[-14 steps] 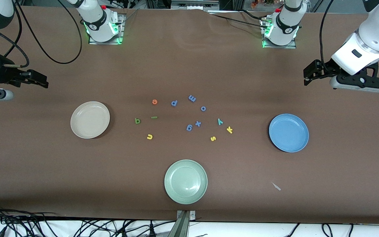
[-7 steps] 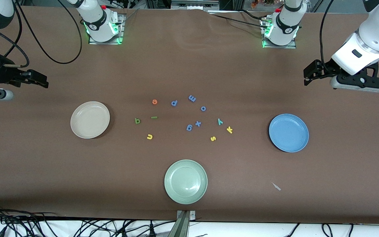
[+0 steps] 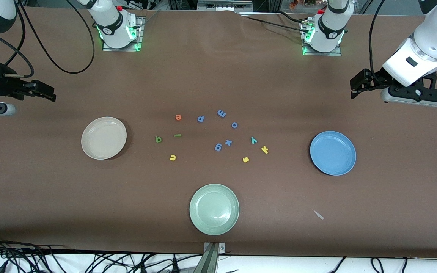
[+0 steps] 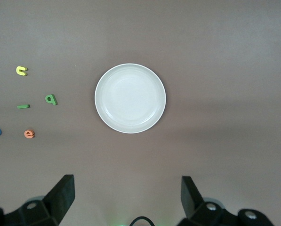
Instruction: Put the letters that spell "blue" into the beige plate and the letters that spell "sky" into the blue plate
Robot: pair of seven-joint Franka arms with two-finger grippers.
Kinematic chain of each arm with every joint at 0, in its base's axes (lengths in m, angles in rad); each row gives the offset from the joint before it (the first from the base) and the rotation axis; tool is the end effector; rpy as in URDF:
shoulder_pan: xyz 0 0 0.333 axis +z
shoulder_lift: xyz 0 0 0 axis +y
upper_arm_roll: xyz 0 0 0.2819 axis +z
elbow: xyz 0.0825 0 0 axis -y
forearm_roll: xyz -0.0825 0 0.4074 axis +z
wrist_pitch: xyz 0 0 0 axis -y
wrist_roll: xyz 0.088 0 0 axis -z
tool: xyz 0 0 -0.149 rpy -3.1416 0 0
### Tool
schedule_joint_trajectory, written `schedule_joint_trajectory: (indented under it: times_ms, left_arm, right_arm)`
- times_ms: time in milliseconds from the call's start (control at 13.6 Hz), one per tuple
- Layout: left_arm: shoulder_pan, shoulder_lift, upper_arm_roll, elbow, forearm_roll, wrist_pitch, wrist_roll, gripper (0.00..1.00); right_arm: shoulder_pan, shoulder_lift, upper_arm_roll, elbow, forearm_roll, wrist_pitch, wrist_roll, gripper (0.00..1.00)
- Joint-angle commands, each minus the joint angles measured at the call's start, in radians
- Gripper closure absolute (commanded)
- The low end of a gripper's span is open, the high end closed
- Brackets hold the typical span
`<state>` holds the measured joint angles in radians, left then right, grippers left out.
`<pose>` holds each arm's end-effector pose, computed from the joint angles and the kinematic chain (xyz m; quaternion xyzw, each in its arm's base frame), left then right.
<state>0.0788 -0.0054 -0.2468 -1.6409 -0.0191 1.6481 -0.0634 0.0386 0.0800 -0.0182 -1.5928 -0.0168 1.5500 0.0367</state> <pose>0.5741 -0.1004 0.5234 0.9986 -0.0516 0.0052 0.0095 0.5875 0.0097 0.4894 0.9980 -0.0078 -0.0611 0.0109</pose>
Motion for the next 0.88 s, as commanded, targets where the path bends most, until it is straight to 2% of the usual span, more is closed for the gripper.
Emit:
schedule_joint_trajectory:
  times_ms: [0,809]
  left_arm:
    - [0.004,0.005,-0.003,0.02,0.016,-0.018,0.016,0.0]
    - [0.003,0.005,-0.003,0.02,0.018,-0.018,0.016,0.0]
  right_arm:
    - [0.001,0.006,0.003,0.02,-0.009,-0.018,0.002,0.0]
    - [0.006,0.01,0.004,0.02,-0.005,-0.004,0.006,0.0]
